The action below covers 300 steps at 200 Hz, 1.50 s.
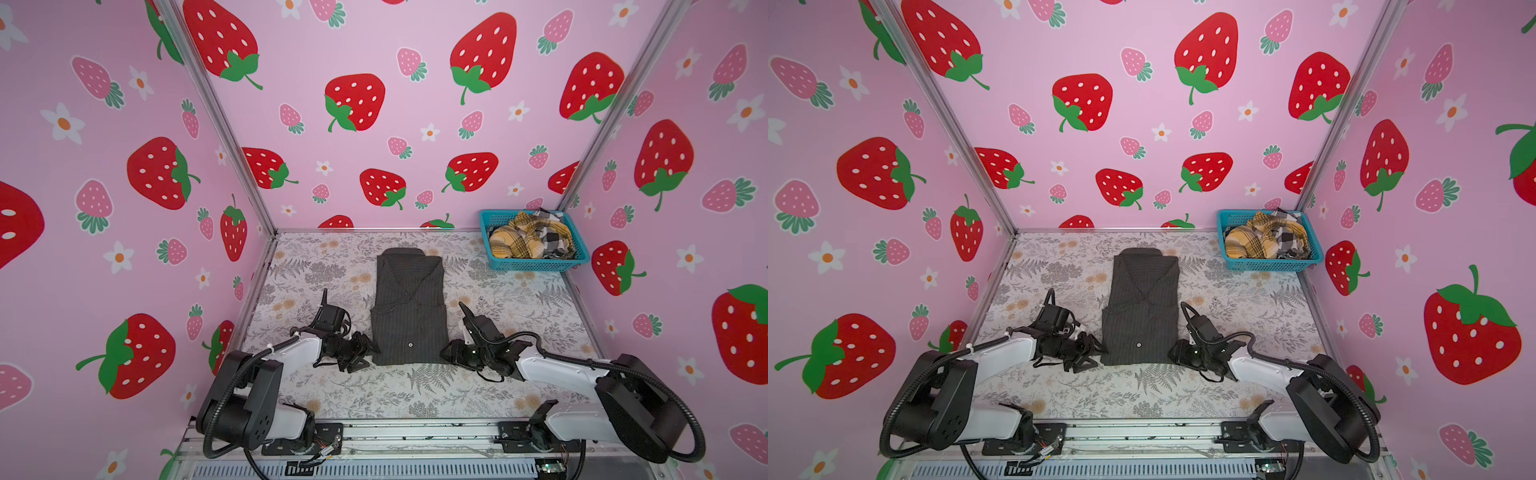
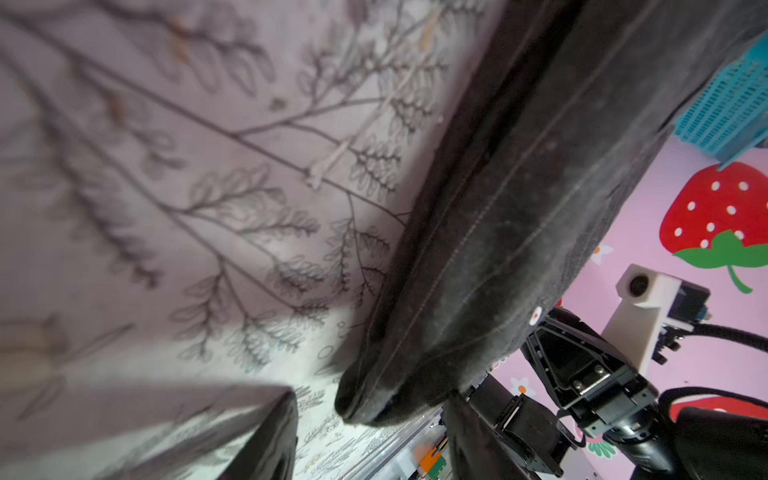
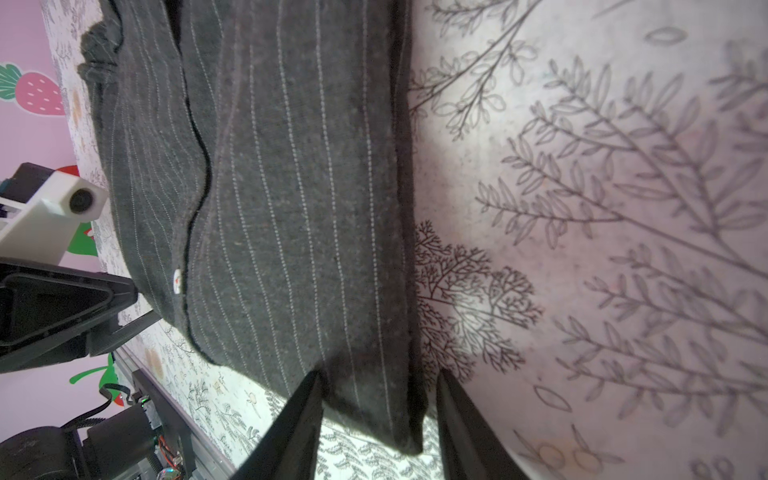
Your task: Fold and stack the long sleeve shirts
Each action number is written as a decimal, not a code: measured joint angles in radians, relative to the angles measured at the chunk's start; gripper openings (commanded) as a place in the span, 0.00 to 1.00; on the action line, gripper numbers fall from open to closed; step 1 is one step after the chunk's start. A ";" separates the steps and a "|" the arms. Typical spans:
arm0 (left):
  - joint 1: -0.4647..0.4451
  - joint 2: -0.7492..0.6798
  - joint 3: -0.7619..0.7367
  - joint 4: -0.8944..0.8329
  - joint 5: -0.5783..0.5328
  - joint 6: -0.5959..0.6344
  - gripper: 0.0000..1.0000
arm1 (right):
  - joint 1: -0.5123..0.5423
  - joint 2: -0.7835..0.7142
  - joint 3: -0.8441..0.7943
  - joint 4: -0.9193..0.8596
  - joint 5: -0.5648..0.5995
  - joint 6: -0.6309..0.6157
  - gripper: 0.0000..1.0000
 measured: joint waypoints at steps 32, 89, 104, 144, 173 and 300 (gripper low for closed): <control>-0.004 0.054 0.010 0.057 0.046 -0.015 0.52 | 0.000 0.000 -0.001 0.000 0.000 0.001 0.43; -0.008 0.087 0.010 0.080 0.055 -0.021 0.29 | -0.002 0.016 -0.002 0.013 -0.008 0.001 0.33; -0.008 0.098 0.010 0.081 0.052 -0.019 0.20 | -0.002 0.021 -0.002 0.014 -0.008 0.004 0.26; -0.011 0.107 0.010 0.081 0.040 -0.021 0.10 | -0.002 0.026 -0.004 0.002 -0.012 0.005 0.07; -0.013 0.105 0.010 0.081 0.041 -0.025 0.07 | -0.002 0.024 -0.002 -0.002 -0.018 0.002 0.00; -0.026 -0.069 -0.049 0.212 0.100 -0.299 0.00 | -0.001 -0.149 -0.029 -0.109 -0.018 0.040 0.54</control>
